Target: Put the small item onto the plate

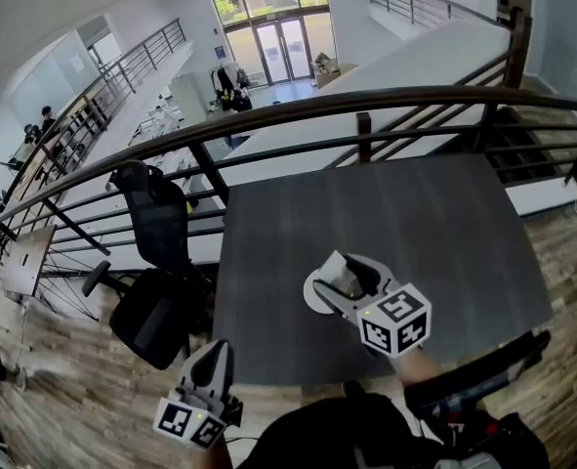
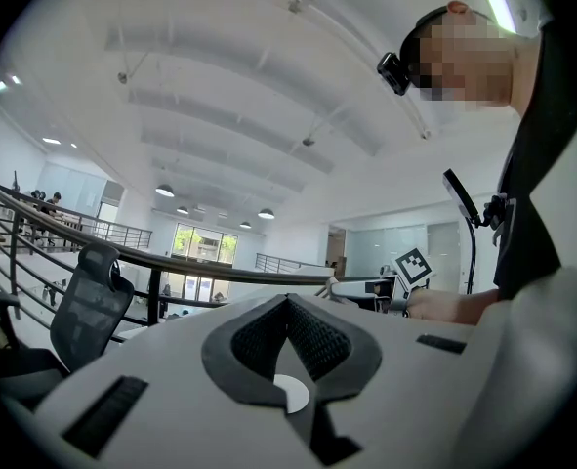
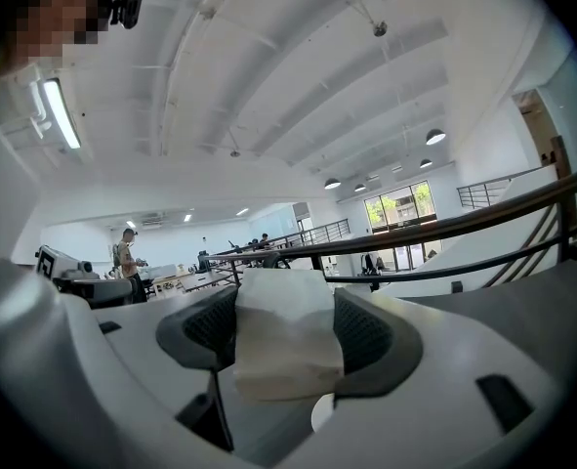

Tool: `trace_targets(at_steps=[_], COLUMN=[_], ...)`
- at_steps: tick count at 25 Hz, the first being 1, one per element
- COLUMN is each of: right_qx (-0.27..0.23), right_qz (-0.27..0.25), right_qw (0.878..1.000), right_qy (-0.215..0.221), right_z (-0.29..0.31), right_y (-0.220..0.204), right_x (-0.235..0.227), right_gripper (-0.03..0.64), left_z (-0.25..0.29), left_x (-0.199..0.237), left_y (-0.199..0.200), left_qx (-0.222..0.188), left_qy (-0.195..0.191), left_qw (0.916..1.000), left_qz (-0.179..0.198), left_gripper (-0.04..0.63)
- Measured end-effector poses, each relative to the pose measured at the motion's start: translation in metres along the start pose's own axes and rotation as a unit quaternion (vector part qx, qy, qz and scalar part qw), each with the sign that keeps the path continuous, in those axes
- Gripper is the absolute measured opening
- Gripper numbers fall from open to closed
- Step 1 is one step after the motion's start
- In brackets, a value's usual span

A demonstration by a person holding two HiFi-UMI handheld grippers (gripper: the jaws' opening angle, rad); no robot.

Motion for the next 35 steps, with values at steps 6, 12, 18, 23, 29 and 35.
trace_targets(at_steps=[6,12,18,23,29,35], right_qx=[0.015,0.052,0.081,0.107,0.164,0.217], right_qz=[0.002,0.011,0.019,0.023,0.013,0.01], right_qw=[1.0,0.999,0.997,0.994,0.986,0.976], right_qy=[-0.001,0.009,0.004,0.004,-0.009,-0.015], right_z=[0.014,0.037,0.05,0.069,0.088,0.106], right_y=[-0.001,-0.016,-0.035,-0.061,-0.107,-0.154], right_x=[-0.009,-0.043,-0.058,-0.076,-0.099,-0.117], right_gripper=[0.311,0.311,0.31,0.31,0.311,0.31], left_z=[-0.017,-0.005,-0.009,-0.009,-0.01,-0.012], left_x=[-0.002,-0.011,-0.023,-0.029,-0.037,-0.042], left_y=[0.006,0.011,0.01,0.012,0.013,0.007], left_qx=[0.001,0.006,0.024,0.02,0.029,0.037], left_qy=[0.033,0.066,0.091,0.115,0.14,0.164], left_qw=[0.9995,0.9978,0.9955,0.9931,0.9895,0.9855], left_qz=[-0.002,-0.007,-0.011,-0.013,-0.014,-0.021], left_gripper=[0.003,0.003,0.003,0.003,0.003,0.003])
Point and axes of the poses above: the fingertips, and each gripper's own axes: z forward along the fingers, x to its left, y out of its top, the point moved 6 cm from there along -z, backward along the fingers, and after that the axes turned 5 degrees about x, right-handed, at the moved point
